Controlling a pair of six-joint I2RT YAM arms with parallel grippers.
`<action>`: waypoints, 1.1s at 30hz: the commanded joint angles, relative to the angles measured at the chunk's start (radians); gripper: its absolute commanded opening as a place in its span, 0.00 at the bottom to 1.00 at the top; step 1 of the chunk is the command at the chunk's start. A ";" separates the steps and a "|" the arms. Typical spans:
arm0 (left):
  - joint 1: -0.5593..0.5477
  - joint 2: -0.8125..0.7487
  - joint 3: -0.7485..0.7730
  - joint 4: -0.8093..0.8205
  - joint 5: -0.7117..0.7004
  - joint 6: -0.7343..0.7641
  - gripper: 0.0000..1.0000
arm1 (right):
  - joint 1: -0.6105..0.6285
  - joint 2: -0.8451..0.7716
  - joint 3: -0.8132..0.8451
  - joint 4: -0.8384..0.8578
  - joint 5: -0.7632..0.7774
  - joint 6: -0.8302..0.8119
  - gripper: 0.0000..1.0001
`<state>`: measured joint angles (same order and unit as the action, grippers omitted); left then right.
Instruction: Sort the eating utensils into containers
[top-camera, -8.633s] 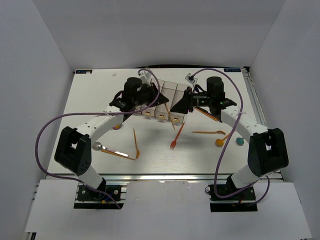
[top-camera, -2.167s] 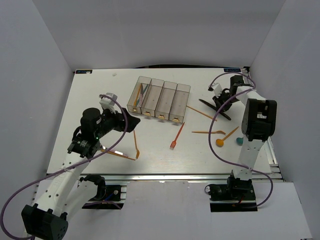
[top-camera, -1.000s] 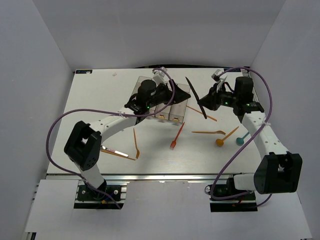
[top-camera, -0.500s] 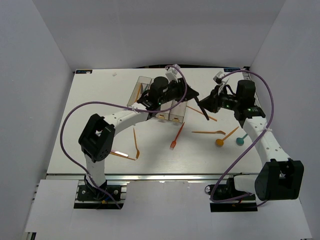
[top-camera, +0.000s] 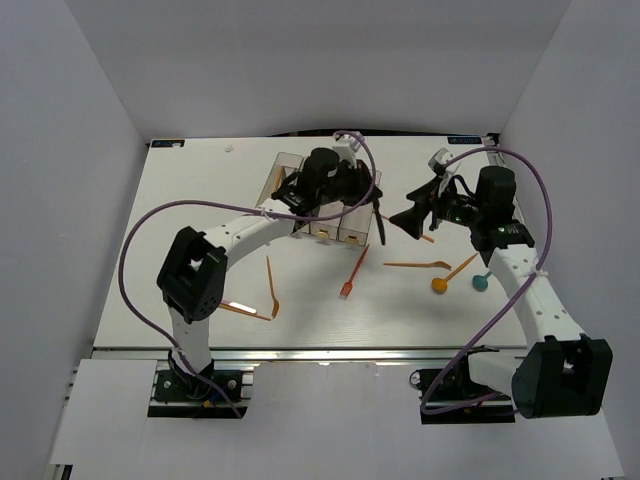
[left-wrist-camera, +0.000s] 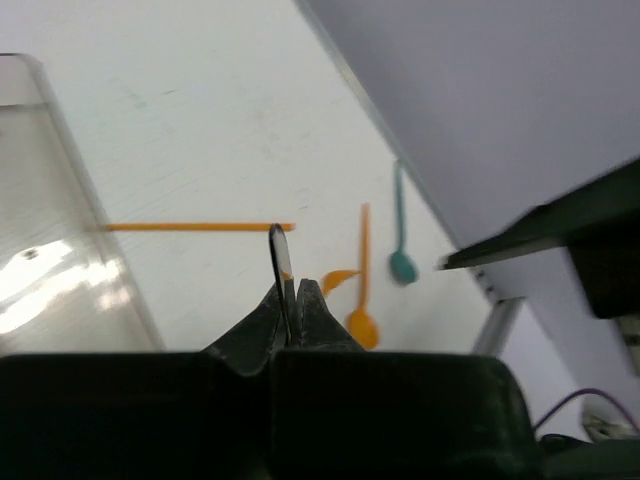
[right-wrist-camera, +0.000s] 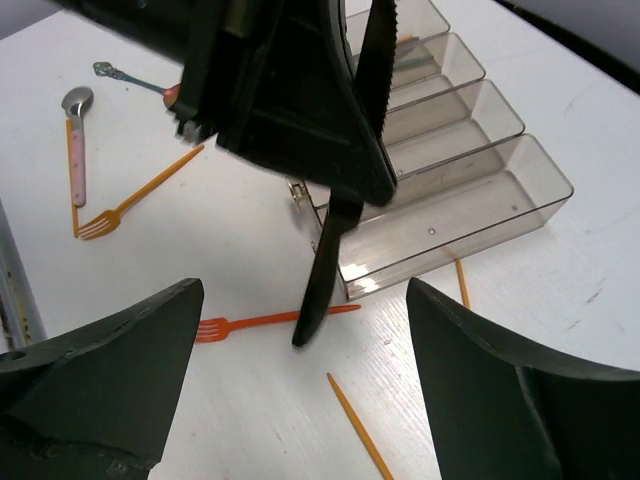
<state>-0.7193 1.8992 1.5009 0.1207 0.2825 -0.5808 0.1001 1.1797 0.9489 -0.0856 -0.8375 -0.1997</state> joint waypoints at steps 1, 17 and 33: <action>0.099 -0.120 0.082 -0.226 -0.094 0.171 0.00 | 0.000 -0.040 -0.006 0.052 0.003 -0.038 0.89; 0.376 0.032 0.424 -0.582 -0.456 0.572 0.00 | 0.000 -0.046 -0.029 0.049 -0.002 -0.092 0.89; 0.377 0.167 0.423 -0.593 -0.448 0.622 0.07 | -0.008 -0.034 -0.038 0.055 0.002 -0.093 0.89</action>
<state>-0.3412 2.1063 1.9171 -0.4847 -0.1658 0.0368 0.0982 1.1473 0.9180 -0.0689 -0.8330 -0.2806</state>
